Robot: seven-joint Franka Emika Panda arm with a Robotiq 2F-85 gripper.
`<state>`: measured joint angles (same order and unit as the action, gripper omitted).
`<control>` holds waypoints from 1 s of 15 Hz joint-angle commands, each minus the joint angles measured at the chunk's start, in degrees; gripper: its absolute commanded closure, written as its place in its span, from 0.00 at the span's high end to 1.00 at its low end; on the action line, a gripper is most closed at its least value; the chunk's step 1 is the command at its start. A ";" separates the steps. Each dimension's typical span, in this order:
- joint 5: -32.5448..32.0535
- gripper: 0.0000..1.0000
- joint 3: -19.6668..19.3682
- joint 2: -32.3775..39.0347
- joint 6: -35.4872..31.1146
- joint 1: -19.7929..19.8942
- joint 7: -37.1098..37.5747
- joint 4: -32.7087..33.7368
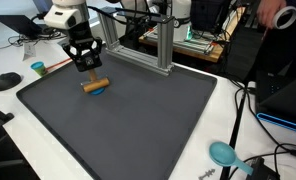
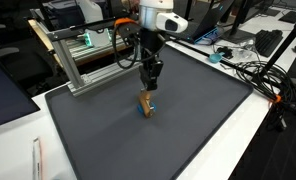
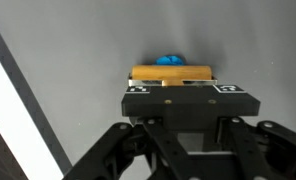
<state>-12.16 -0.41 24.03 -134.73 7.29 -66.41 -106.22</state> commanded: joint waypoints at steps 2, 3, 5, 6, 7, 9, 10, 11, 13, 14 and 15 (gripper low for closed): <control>-4.42 0.22 -2.64 5.23 0.00 0.03 1.08 0.97; -4.57 0.22 -2.67 5.24 0.03 0.03 1.07 0.98; -5.08 0.22 -2.82 5.29 0.19 -0.05 1.18 1.02; -5.28 0.22 -2.89 5.30 0.24 -0.08 1.24 1.05; -5.45 0.22 -2.96 5.31 0.25 -0.11 1.30 1.07; -4.54 0.22 -2.34 5.22 0.08 0.23 0.41 1.16; -4.04 0.22 -1.92 5.14 -0.10 0.25 0.03 1.34; -3.53 0.22 -1.47 5.05 -0.19 0.25 -0.41 1.49; -3.08 0.22 -0.76 4.88 -0.37 -0.03 -1.00 1.76; -2.95 0.22 -0.45 4.76 -0.40 -0.21 -1.34 1.85; -2.83 0.22 -0.23 4.71 -0.45 -0.31 -1.52 1.93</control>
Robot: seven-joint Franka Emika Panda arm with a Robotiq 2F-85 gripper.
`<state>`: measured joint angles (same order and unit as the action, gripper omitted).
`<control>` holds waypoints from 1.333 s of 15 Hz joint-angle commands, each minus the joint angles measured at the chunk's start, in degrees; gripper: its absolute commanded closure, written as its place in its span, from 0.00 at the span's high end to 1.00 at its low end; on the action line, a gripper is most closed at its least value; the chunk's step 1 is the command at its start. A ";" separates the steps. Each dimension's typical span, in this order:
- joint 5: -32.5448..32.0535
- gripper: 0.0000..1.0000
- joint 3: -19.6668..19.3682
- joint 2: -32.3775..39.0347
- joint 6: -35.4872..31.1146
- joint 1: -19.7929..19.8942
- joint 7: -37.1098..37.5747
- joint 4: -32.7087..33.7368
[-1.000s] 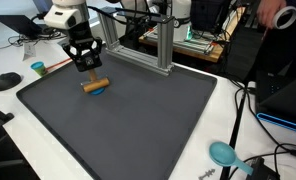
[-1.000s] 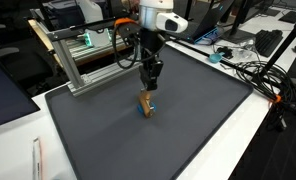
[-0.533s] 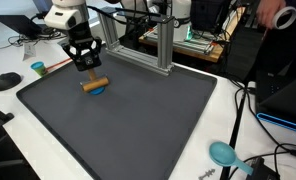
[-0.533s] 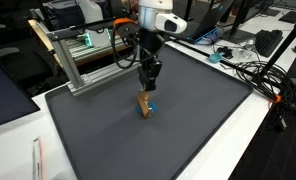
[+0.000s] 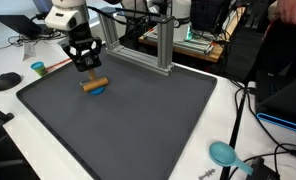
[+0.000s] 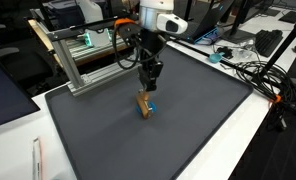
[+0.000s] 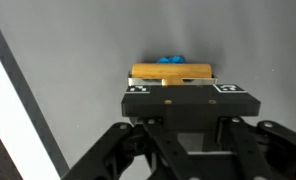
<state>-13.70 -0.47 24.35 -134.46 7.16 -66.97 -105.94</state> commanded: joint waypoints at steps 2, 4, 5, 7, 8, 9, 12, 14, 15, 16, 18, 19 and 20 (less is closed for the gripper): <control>-0.94 0.22 0.30 4.38 -0.67 -0.37 -1.41 1.88; -0.64 0.22 0.71 4.38 -0.48 -0.54 -1.99 2.15; -0.31 0.22 1.01 4.38 -0.34 -0.54 -2.56 2.27; -0.05 0.22 1.32 4.35 -0.31 -0.57 -3.34 2.36; 0.32 0.22 1.59 4.28 -0.28 -0.48 -3.92 2.38; 0.41 0.22 1.69 4.27 -0.24 -0.50 -4.32 2.44; 0.30 0.22 1.87 4.36 0.00 -0.79 -5.26 2.76; 0.29 0.22 2.03 4.43 0.21 -0.94 -5.72 3.00; 0.29 0.22 2.13 4.52 0.37 -1.01 -6.01 3.21; 0.23 0.22 2.19 4.58 0.54 -1.12 -6.13 3.37; 0.16 0.22 2.35 4.69 0.63 -1.32 -6.39 3.53; 0.15 0.22 2.43 4.75 0.70 -1.43 -6.50 3.62; 0.09 0.22 2.49 4.84 0.75 -1.56 -6.56 3.72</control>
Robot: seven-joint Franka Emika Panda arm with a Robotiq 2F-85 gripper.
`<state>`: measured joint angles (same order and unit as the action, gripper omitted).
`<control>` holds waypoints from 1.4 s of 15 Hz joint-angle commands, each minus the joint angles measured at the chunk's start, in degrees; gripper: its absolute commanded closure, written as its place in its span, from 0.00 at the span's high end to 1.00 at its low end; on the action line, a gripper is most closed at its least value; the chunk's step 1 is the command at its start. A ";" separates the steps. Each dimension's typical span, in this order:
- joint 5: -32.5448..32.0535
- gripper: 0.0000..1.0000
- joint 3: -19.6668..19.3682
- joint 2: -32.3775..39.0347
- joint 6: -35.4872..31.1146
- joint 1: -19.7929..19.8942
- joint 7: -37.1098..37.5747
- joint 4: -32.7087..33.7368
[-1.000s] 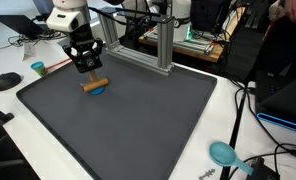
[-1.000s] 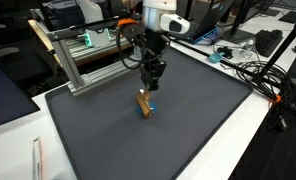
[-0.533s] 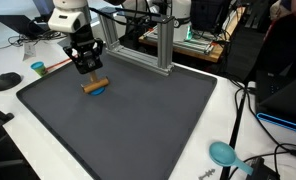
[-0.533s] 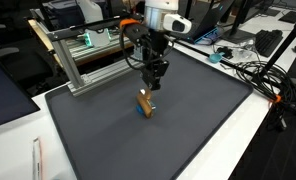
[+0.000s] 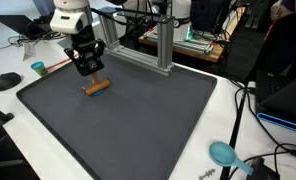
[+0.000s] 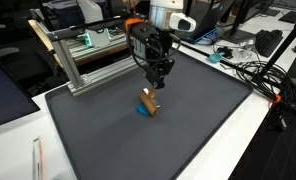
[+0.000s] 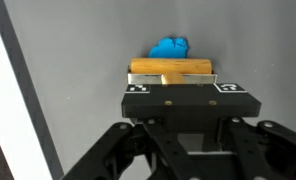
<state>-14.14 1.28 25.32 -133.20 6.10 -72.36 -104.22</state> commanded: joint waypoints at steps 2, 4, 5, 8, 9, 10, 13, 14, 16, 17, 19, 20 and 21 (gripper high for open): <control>0.44 0.22 0.71 4.06 -0.32 -0.72 -1.21 2.19; 0.26 0.22 0.59 4.18 -0.22 -0.80 -1.16 2.29; 0.25 0.22 0.58 4.20 -0.19 -0.76 -1.19 2.34; 0.40 0.22 0.66 4.23 -0.12 -0.68 -1.39 2.53; 0.45 0.22 0.72 4.26 -0.07 -0.70 -1.45 2.65; 0.43 0.22 0.75 4.26 0.01 -0.75 -1.46 2.72; 0.43 0.22 0.81 4.23 0.02 -0.84 -1.52 2.73; 0.48 0.22 0.83 4.23 0.01 -0.82 -1.54 2.71; 0.05 0.22 0.31 4.36 -0.08 -0.66 -1.13 2.56; -0.56 0.22 -0.40 4.44 -0.26 -0.52 -0.43 2.43; -1.14 0.22 -1.45 4.51 -0.35 -0.14 0.48 2.14; -1.73 0.22 -2.13 4.62 -0.30 -0.05 1.12 1.90; -2.22 0.22 -2.68 4.66 -0.27 -0.04 1.64 1.76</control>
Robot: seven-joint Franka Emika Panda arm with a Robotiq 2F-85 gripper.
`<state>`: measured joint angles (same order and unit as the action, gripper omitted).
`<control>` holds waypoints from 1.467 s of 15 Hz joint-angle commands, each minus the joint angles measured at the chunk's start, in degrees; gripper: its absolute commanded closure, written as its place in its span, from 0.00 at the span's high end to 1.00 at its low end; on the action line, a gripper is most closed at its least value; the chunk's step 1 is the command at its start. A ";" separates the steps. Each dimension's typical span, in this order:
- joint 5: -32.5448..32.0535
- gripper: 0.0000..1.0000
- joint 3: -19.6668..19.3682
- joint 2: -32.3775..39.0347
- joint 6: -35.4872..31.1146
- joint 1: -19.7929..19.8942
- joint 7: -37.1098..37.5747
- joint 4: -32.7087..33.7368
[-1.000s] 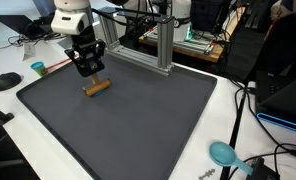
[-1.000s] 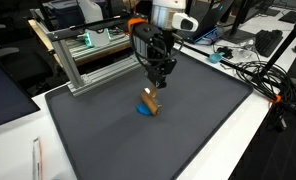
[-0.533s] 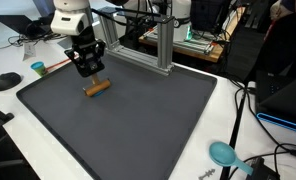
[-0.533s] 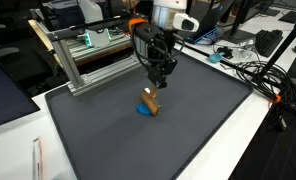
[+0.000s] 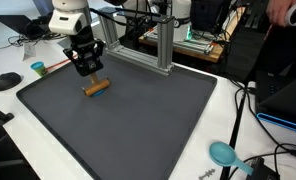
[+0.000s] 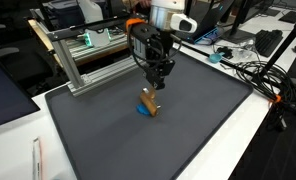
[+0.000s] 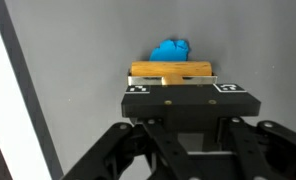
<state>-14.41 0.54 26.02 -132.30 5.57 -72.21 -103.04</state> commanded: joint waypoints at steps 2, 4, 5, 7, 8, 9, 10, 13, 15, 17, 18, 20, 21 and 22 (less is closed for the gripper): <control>-2.86 0.22 -3.06 4.17 -1.00 0.58 2.17 0.49; -3.13 0.22 -3.40 4.19 -0.80 0.55 2.52 0.74; -3.15 0.22 -3.35 4.18 -0.75 0.48 2.73 0.79; -3.67 0.22 -3.49 4.22 -0.60 0.24 3.25 0.94; -3.82 0.22 -3.51 4.26 -0.59 0.20 3.43 0.96; -4.40 0.22 -3.73 4.33 -0.50 0.01 3.81 0.99; -5.02 0.22 -3.96 4.36 -0.38 -0.16 4.17 0.97; -6.95 0.22 -4.44 4.39 -0.09 -0.66 5.63 0.92; -7.20 0.22 -4.15 4.39 -0.01 -0.71 6.07 0.94; -6.30 0.22 -3.30 4.27 -0.42 -0.58 5.55 1.01; -5.51 0.22 -2.76 4.18 -0.64 -0.45 5.05 1.03; -4.15 0.22 -1.51 3.83 -1.33 -0.44 4.14 0.96; -3.86 0.22 -1.11 3.79 -1.36 -0.50 3.90 0.99; -3.89 0.22 -0.81 3.78 -1.47 -0.73 3.91 1.01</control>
<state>-18.23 -1.00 26.44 -131.98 4.65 -67.63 -102.94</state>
